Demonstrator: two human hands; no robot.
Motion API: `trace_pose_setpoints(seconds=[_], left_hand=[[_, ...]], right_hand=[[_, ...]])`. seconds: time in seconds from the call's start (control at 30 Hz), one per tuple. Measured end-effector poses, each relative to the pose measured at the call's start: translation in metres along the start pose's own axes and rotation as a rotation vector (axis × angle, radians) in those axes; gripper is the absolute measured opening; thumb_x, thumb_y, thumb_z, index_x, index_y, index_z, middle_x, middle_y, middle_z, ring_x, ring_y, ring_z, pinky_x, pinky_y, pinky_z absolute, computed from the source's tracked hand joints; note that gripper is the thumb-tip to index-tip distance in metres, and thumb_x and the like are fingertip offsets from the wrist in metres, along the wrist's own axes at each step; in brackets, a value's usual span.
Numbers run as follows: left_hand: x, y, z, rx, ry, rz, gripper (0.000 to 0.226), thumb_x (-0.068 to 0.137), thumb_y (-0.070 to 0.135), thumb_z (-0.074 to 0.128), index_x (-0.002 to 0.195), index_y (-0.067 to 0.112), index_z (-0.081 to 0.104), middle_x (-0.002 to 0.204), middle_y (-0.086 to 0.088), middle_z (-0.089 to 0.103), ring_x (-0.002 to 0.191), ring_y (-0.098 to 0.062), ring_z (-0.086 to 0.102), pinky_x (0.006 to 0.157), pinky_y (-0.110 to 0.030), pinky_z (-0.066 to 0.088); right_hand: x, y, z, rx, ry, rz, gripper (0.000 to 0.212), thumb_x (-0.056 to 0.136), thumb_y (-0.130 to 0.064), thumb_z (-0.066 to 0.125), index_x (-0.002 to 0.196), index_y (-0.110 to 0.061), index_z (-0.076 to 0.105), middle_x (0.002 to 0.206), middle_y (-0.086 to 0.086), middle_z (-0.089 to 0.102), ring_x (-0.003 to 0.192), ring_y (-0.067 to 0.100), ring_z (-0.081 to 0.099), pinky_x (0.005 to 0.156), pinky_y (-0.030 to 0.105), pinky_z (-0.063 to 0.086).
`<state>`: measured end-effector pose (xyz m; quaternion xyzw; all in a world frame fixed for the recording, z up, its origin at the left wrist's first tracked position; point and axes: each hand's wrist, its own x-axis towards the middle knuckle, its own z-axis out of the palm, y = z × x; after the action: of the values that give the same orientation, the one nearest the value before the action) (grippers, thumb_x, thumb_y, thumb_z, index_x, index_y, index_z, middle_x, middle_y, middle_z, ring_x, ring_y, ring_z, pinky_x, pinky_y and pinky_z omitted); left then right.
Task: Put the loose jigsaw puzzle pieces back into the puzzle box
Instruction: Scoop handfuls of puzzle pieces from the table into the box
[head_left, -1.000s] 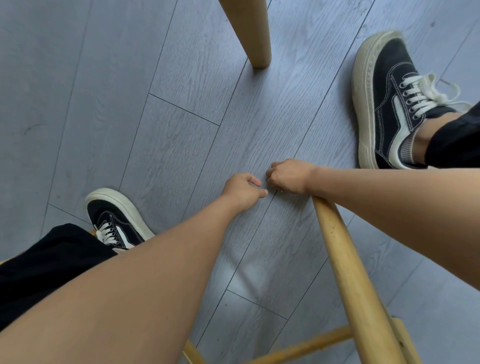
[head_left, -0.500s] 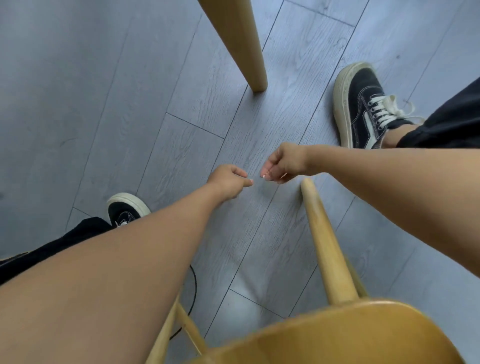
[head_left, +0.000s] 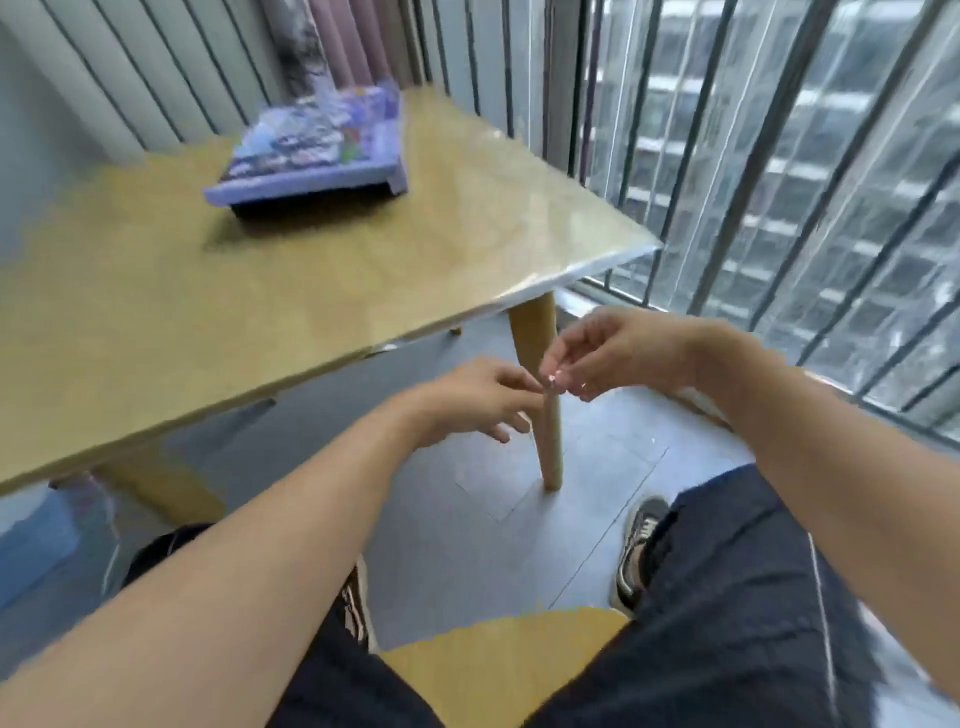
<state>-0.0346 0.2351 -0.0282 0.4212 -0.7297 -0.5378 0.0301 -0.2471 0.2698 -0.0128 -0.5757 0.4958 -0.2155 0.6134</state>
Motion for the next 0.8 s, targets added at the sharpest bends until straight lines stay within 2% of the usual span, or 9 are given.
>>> trace_pose_setpoints(seconds=[0.07, 0.17, 0.27, 0.37, 0.47, 0.53, 0.63, 0.73, 0.8], left_hand=[[-0.045, 0.041, -0.036, 0.002, 0.091, 0.114, 0.009, 0.095, 0.025, 0.065, 0.099, 0.019, 0.071, 0.092, 0.002, 0.073, 0.081, -0.009, 0.07, 0.064, -0.021, 0.054], [-0.105, 0.065, -0.114, 0.036, 0.34, 0.249, 0.007, 0.096, 0.022, 0.064, 0.093, 0.021, 0.07, 0.088, 0.001, 0.074, 0.076, -0.01, 0.068, 0.06, -0.023, 0.052], [-0.127, 0.052, -0.183, 0.099, 0.545, 0.231, 0.006, 0.095, 0.019, 0.064, 0.098, 0.018, 0.07, 0.089, -0.001, 0.074, 0.075, -0.011, 0.067, 0.06, -0.024, 0.052], [-0.126, 0.023, -0.226, 0.098, 0.678, 0.16, 0.01, 0.093, 0.019, 0.068, 0.099, 0.012, 0.07, 0.09, -0.003, 0.071, 0.072, -0.013, 0.063, 0.063, -0.028, 0.053], [-0.103, -0.015, -0.268, 0.149, 0.809, 0.053, 0.012, 0.087, 0.023, 0.074, 0.098, 0.017, 0.071, 0.099, -0.001, 0.07, 0.081, -0.013, 0.063, 0.072, -0.028, 0.052], [-0.076, -0.045, -0.288, 0.276, 0.905, -0.043, 0.031, 0.081, 0.026, 0.077, 0.111, 0.021, 0.067, 0.114, -0.001, 0.064, 0.097, -0.018, 0.061, 0.079, -0.026, 0.048], [-0.027, -0.08, -0.309, 0.452, 0.984, -0.109, 0.074, 0.078, 0.027, 0.079, 0.143, 0.028, 0.044, 0.14, -0.002, 0.042, 0.12, -0.03, 0.052, 0.096, -0.036, 0.047], [0.028, -0.098, -0.333, 0.555, 0.99, -0.15, 0.09, 0.084, 0.027, 0.076, 0.156, 0.033, 0.022, 0.159, 0.004, 0.017, 0.131, -0.033, 0.037, 0.105, -0.041, 0.043], [0.058, -0.102, -0.351, 0.606, 1.018, -0.145, 0.081, 0.087, 0.019, 0.069, 0.154, 0.037, 0.027, 0.162, 0.007, 0.018, 0.132, -0.031, 0.035, 0.105, -0.041, 0.044]], right_hand=[[-0.008, -0.068, 0.007, -0.001, 0.018, -0.127, 0.026, 0.087, -0.002, 0.068, 0.11, 0.009, 0.065, 0.086, 0.008, 0.071, 0.077, 0.015, 0.063, 0.074, 0.024, 0.052], [0.017, -0.158, 0.026, 0.019, 0.079, -0.289, 0.03, 0.079, -0.002, 0.072, 0.107, 0.009, 0.066, 0.086, 0.013, 0.067, 0.076, 0.019, 0.06, 0.072, 0.023, 0.055], [0.071, -0.204, 0.047, -0.013, 0.162, -0.338, 0.025, 0.081, 0.002, 0.076, 0.105, 0.007, 0.069, 0.087, 0.016, 0.065, 0.077, 0.02, 0.062, 0.073, 0.027, 0.056], [0.134, -0.207, 0.063, 0.024, 0.28, -0.302, 0.014, 0.083, 0.005, 0.076, 0.095, 0.0, 0.074, 0.084, 0.013, 0.066, 0.074, 0.02, 0.063, 0.071, 0.027, 0.058], [0.2, -0.205, 0.061, 0.167, 0.432, -0.196, 0.015, 0.08, 0.01, 0.076, 0.092, 0.001, 0.073, 0.085, 0.014, 0.068, 0.071, 0.021, 0.066, 0.068, 0.028, 0.062], [0.239, -0.196, 0.05, 0.28, 0.51, -0.103, 0.017, 0.081, 0.013, 0.074, 0.096, 0.005, 0.072, 0.081, 0.014, 0.067, 0.064, 0.019, 0.067, 0.064, 0.027, 0.062], [0.28, -0.179, 0.04, 0.412, 0.557, 0.014, 0.016, 0.082, 0.014, 0.073, 0.097, 0.007, 0.071, 0.078, 0.015, 0.066, 0.052, 0.017, 0.067, 0.06, 0.027, 0.061], [0.311, -0.165, 0.036, 0.621, 0.527, 0.043, 0.025, 0.085, 0.014, 0.07, 0.108, 0.006, 0.066, 0.091, 0.018, 0.066, 0.068, 0.022, 0.068, 0.05, 0.021, 0.056], [0.325, -0.158, 0.034, 0.729, 0.536, -0.002, 0.031, 0.084, 0.013, 0.071, 0.112, 0.002, 0.064, 0.094, 0.016, 0.066, 0.074, 0.022, 0.068, 0.052, 0.02, 0.056]])
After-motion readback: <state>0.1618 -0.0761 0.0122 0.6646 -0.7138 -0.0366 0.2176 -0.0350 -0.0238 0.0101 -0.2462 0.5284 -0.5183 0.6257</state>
